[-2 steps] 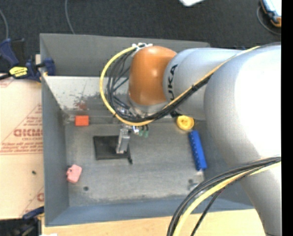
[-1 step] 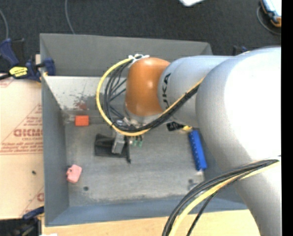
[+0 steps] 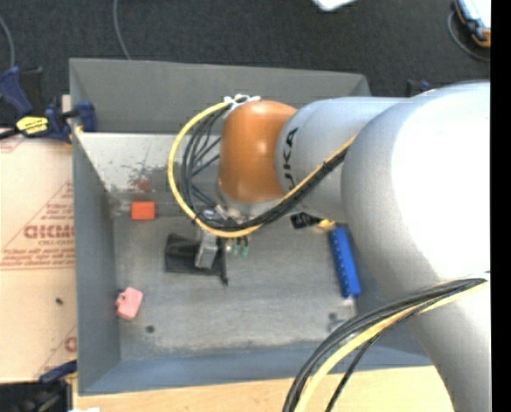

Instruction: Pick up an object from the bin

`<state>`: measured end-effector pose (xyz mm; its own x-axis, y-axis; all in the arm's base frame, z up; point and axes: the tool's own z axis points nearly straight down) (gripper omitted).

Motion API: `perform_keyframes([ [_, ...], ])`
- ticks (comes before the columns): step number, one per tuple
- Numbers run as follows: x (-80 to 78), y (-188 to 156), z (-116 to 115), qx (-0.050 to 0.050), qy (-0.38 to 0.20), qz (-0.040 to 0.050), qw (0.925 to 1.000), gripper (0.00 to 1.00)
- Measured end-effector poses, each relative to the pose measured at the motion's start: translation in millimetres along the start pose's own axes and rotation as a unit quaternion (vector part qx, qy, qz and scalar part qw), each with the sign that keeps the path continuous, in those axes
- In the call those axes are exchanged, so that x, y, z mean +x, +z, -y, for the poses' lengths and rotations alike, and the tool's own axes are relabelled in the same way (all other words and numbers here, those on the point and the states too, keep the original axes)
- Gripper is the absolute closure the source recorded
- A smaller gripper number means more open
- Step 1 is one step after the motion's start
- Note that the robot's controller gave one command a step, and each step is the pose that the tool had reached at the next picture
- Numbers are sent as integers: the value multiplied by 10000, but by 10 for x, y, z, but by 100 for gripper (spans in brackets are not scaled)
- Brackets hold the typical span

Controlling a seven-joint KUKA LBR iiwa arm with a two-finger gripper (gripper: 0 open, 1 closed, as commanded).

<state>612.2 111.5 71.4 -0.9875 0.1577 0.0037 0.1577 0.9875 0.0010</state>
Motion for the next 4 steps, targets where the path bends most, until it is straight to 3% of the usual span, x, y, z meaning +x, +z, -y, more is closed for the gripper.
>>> perform_keyframes([
  [4,0,0,-1,5,-19,1,10000,100],
])
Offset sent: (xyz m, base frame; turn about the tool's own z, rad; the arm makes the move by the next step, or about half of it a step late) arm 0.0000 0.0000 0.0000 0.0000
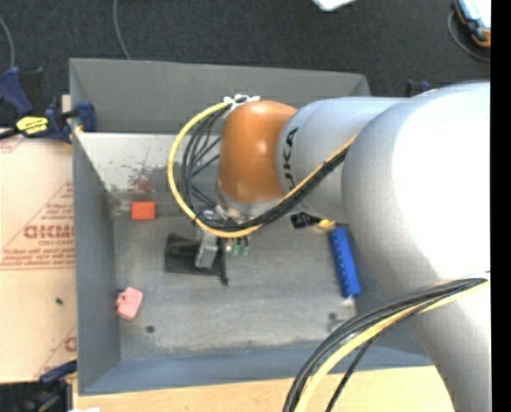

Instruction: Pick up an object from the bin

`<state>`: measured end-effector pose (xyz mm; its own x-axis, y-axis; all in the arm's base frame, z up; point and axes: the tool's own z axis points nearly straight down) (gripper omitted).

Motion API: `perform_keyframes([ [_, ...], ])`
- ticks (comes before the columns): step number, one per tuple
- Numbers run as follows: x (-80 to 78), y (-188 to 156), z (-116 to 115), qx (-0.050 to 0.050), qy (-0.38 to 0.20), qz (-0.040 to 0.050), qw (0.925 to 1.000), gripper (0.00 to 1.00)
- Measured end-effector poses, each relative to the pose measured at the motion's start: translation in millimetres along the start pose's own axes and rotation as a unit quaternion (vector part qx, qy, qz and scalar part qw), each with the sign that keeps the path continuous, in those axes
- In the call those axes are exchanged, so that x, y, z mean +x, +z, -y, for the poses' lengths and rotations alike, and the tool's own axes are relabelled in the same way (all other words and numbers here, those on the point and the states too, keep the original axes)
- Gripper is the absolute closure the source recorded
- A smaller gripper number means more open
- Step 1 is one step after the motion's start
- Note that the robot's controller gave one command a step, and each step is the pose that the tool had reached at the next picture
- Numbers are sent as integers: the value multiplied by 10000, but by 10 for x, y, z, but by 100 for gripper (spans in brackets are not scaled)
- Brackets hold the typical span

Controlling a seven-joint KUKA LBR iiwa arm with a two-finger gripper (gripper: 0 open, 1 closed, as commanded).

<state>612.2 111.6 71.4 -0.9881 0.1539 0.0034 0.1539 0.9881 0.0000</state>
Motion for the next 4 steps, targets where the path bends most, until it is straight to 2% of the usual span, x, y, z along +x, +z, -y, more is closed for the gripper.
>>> perform_keyframes([
  [4,0,0,0,2,-7,0,10000,100],
])
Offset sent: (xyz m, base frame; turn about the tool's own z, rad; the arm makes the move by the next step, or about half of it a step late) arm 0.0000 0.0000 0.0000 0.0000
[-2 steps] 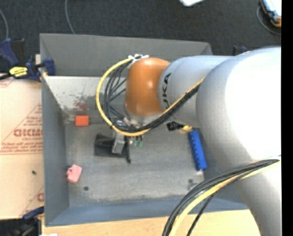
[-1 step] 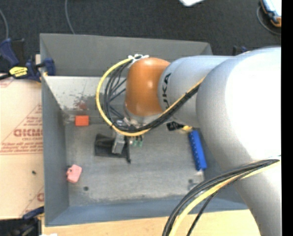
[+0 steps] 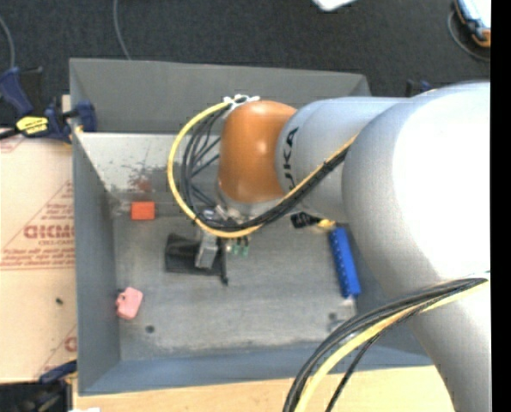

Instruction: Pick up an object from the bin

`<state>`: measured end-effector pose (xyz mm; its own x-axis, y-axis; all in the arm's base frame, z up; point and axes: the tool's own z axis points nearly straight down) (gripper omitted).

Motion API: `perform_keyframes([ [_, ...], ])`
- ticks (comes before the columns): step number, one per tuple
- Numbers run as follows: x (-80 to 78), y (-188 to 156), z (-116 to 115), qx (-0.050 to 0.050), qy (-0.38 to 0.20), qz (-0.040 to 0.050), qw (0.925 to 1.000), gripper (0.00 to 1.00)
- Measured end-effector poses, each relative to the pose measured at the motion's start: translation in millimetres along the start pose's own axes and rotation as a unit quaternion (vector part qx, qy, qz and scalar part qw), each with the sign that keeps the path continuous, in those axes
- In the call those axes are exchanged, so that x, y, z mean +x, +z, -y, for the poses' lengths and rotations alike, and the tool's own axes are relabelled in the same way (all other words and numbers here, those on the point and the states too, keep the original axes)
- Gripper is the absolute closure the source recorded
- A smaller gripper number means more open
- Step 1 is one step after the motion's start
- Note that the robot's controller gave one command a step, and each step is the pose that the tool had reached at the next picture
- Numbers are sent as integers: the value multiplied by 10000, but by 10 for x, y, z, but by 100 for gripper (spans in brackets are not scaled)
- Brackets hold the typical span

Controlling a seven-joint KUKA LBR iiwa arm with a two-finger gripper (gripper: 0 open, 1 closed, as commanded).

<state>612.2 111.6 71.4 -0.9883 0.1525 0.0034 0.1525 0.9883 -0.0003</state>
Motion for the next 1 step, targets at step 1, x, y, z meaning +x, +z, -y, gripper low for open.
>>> perform_keyframes([
  [1,0,0,0,0,-1,0,10000,100],
])
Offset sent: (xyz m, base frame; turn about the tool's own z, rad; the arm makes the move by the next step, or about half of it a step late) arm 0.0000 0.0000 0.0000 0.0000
